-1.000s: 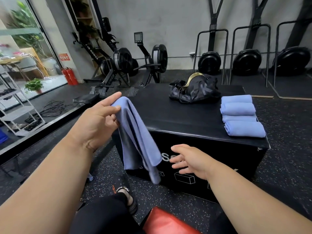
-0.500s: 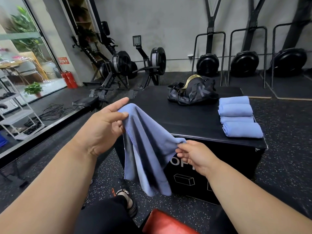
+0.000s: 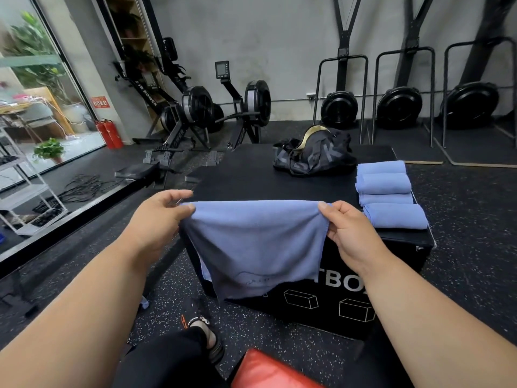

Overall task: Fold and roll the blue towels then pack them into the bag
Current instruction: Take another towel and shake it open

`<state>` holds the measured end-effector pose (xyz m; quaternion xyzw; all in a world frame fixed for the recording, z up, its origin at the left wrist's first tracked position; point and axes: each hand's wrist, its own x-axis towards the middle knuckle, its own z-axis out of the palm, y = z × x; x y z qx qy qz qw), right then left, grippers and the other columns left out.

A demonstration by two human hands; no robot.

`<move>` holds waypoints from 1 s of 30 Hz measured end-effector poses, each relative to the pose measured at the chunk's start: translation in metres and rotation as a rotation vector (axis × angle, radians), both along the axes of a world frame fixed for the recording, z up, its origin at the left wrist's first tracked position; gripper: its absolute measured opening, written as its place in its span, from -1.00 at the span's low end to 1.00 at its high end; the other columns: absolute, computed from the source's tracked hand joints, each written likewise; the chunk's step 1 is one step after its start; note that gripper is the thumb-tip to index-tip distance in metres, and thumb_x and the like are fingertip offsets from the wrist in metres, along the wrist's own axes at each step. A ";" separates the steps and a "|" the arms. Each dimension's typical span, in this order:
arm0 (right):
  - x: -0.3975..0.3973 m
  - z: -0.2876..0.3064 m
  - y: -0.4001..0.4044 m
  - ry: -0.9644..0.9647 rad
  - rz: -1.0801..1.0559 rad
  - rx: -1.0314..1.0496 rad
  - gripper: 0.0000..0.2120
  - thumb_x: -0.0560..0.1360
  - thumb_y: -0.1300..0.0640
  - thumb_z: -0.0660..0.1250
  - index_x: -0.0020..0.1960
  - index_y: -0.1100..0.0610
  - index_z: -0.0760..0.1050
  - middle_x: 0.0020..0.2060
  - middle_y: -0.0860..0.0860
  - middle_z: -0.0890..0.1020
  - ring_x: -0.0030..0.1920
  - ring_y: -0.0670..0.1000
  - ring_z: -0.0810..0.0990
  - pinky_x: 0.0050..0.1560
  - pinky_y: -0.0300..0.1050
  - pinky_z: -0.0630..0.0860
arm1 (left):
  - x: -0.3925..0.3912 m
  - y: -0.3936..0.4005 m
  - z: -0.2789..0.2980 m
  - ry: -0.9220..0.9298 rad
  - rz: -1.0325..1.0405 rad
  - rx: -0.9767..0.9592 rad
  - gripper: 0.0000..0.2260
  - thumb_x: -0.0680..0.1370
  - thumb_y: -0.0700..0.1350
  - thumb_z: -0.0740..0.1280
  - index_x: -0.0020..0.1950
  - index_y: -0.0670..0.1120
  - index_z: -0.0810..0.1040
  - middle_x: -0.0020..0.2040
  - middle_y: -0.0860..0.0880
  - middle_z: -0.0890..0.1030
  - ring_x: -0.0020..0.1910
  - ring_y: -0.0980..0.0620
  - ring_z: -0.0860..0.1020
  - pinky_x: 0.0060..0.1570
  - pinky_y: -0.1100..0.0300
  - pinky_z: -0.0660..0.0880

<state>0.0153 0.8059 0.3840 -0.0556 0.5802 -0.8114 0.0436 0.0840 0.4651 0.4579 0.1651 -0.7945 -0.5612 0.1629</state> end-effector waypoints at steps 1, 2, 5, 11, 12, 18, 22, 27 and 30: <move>0.001 0.001 0.000 0.013 0.029 -0.020 -0.60 0.25 -0.22 0.67 -0.27 -0.03 0.52 -0.21 0.06 0.58 -0.12 0.01 0.52 0.05 0.00 0.43 | -0.001 0.001 0.001 0.024 -0.005 -0.013 -0.79 0.61 -0.21 0.44 0.18 0.04 0.67 0.00 0.00 0.63 -0.12 0.06 0.49 -0.18 0.17 0.38; 0.000 0.000 0.001 0.040 0.052 -0.041 -0.57 0.20 -0.23 0.69 -0.27 -0.02 0.52 -0.19 0.07 0.58 -0.11 0.00 0.53 0.06 -0.03 0.43 | -0.002 0.002 0.003 0.046 -0.014 -0.023 -0.82 0.62 -0.22 0.43 0.14 0.04 0.67 -0.05 0.00 0.61 -0.15 0.07 0.48 -0.20 0.18 0.37; 0.000 0.008 0.003 0.072 0.106 -0.163 -0.80 0.40 -0.04 0.57 -0.20 0.04 0.62 -0.15 0.06 0.67 -0.10 -0.02 0.62 0.07 -0.07 0.49 | -0.004 0.004 0.012 0.085 -0.064 -0.051 -0.85 0.64 -0.20 0.42 0.12 0.04 0.67 -0.10 0.03 0.63 -0.17 0.10 0.52 -0.14 0.19 0.42; -0.007 0.002 -0.001 -0.262 0.249 -0.199 -0.52 0.60 -0.14 0.34 0.26 0.24 0.65 0.13 0.16 0.73 0.10 0.11 0.71 0.16 0.04 0.57 | -0.008 0.011 0.020 0.122 -0.150 -0.005 -0.81 0.62 -0.28 0.42 0.16 -0.03 0.67 -0.05 -0.06 0.68 -0.12 0.07 0.58 -0.01 0.18 0.50; -0.009 0.000 -0.002 -0.246 0.224 -0.186 -0.55 0.60 -0.09 0.35 0.26 0.25 0.65 0.11 0.16 0.73 0.06 0.09 0.71 0.10 0.01 0.57 | -0.009 0.011 0.018 0.129 -0.156 0.003 -0.80 0.61 -0.30 0.42 0.15 -0.04 0.68 -0.04 -0.07 0.69 -0.11 0.06 0.58 0.02 0.17 0.50; -0.010 -0.004 -0.002 -0.150 0.209 -0.094 -0.72 0.68 0.14 0.27 0.25 0.23 0.68 0.19 0.19 0.72 0.26 0.19 0.68 0.28 0.09 0.57 | -0.008 0.002 0.010 0.162 -0.133 -0.087 -0.74 0.60 -0.34 0.42 0.18 -0.01 0.66 -0.09 -0.02 0.69 -0.22 0.19 0.59 -0.18 0.44 0.49; -0.009 -0.007 -0.004 -0.006 0.014 0.107 -0.83 0.66 0.16 0.36 0.14 0.19 0.70 0.07 0.13 0.76 0.18 0.14 0.72 0.25 0.08 0.58 | -0.005 -0.007 0.000 0.139 -0.083 -0.299 -0.69 0.59 -0.30 0.46 0.24 0.04 0.66 -0.10 0.02 0.70 -0.34 0.31 0.54 -0.26 0.51 0.42; -0.009 0.004 0.001 0.092 -0.096 0.203 -0.83 0.67 0.09 0.37 0.06 0.12 0.73 0.00 0.05 0.78 -0.02 -0.04 0.71 0.15 0.01 0.61 | 0.000 -0.012 -0.007 0.051 -0.072 -0.437 -0.66 0.57 -0.17 0.51 0.28 0.14 0.65 -0.01 0.15 0.74 -0.11 0.24 0.65 -0.06 0.48 0.51; -0.010 0.008 0.004 0.100 -0.112 0.204 -0.82 0.67 0.06 0.38 0.03 0.09 0.73 -0.02 0.04 0.78 -0.04 -0.04 0.71 0.12 0.01 0.61 | 0.002 -0.009 -0.010 0.027 -0.050 -0.475 -0.79 0.56 -0.13 0.52 0.13 0.15 0.70 -0.05 0.19 0.73 -0.07 0.28 0.65 0.04 0.30 0.53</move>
